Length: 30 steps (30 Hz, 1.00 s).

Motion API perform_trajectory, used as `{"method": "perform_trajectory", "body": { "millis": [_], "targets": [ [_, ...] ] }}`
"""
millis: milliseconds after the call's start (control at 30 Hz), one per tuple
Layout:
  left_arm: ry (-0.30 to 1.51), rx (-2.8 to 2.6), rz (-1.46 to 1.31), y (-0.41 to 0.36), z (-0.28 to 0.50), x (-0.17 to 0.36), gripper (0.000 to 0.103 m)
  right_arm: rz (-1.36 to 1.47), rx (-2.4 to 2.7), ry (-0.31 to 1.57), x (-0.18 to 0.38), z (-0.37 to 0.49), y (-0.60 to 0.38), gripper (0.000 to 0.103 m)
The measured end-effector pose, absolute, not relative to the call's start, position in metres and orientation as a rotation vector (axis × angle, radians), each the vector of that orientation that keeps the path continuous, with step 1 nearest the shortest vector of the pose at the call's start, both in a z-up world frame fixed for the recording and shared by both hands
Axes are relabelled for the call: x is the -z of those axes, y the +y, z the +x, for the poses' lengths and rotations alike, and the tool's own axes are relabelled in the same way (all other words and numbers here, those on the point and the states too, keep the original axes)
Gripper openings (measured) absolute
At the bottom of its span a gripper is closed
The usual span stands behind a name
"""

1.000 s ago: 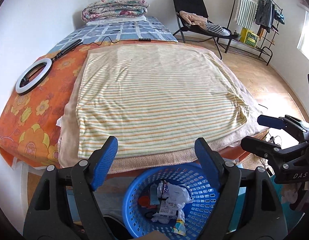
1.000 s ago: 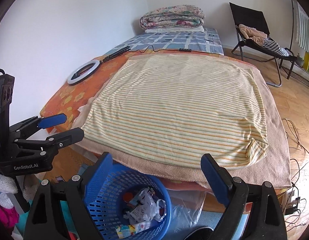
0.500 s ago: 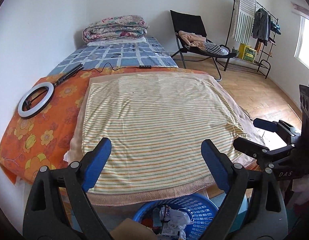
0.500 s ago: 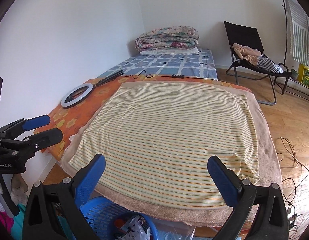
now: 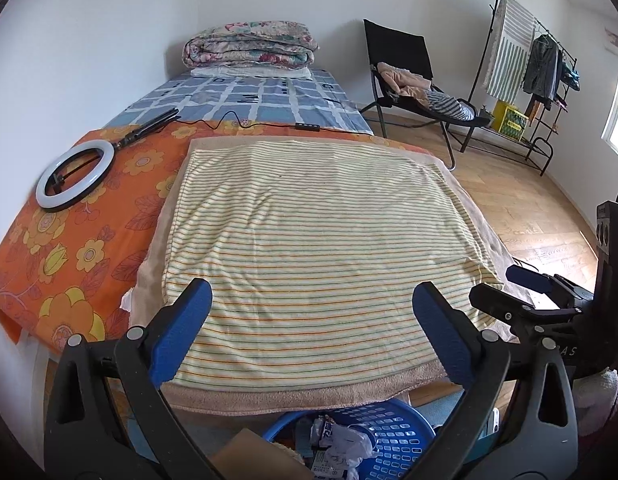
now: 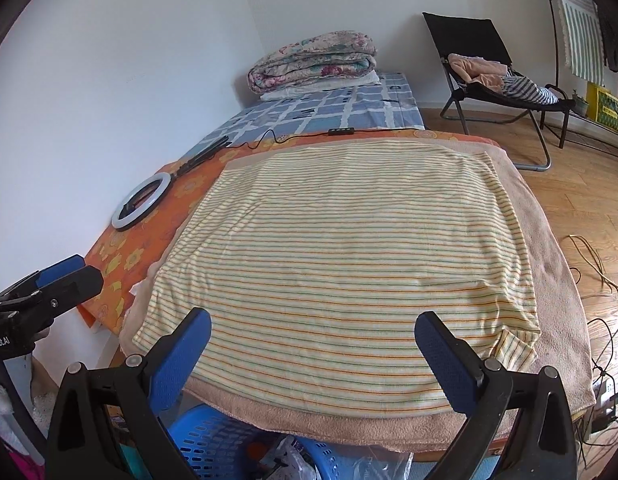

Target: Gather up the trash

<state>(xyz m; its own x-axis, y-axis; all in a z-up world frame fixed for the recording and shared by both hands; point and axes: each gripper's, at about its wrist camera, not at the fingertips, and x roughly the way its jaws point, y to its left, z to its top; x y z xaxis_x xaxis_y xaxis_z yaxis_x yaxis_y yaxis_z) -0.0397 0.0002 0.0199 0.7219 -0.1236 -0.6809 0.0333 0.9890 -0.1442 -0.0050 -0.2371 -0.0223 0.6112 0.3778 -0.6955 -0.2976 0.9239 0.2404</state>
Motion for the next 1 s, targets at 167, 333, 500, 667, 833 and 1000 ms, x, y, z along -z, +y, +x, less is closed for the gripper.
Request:
{"method": "perform_trajectory", "body": {
  "millis": [167, 333, 500, 667, 833, 1000],
  "targets": [
    [0.771, 0.076, -0.109, -0.0007, -0.0400, -0.0163, 0.102, 0.119, -0.383, 0.830, 0.0223, -0.0063, -0.2410, 0.103],
    [0.769, 0.076, -0.094, -0.0032, -0.0414, -0.0155, 0.102, 0.104, -0.380, 0.815, 0.0196, -0.0090, -0.2398, 0.103],
    [0.767, 0.075, -0.086, -0.0046, -0.0435, -0.0154, 0.102, 0.090, -0.377, 0.816, 0.0199, -0.0099, -0.2369, 0.103],
    [0.766, 0.074, -0.083, -0.0047, -0.0435, -0.0154, 0.102, 0.099, -0.372, 0.814, 0.0207, -0.0086, -0.2388, 0.103],
    [0.766, 0.074, -0.084, -0.0040, -0.0444, -0.0154, 0.102, 0.098, -0.367, 0.814, 0.0214, -0.0085, -0.2398, 0.103],
    [0.766, 0.073, -0.083, -0.0042, -0.0447, -0.0155, 0.102, 0.084, -0.366, 0.806, 0.0210, -0.0089, -0.2394, 0.103]
  ]
}}
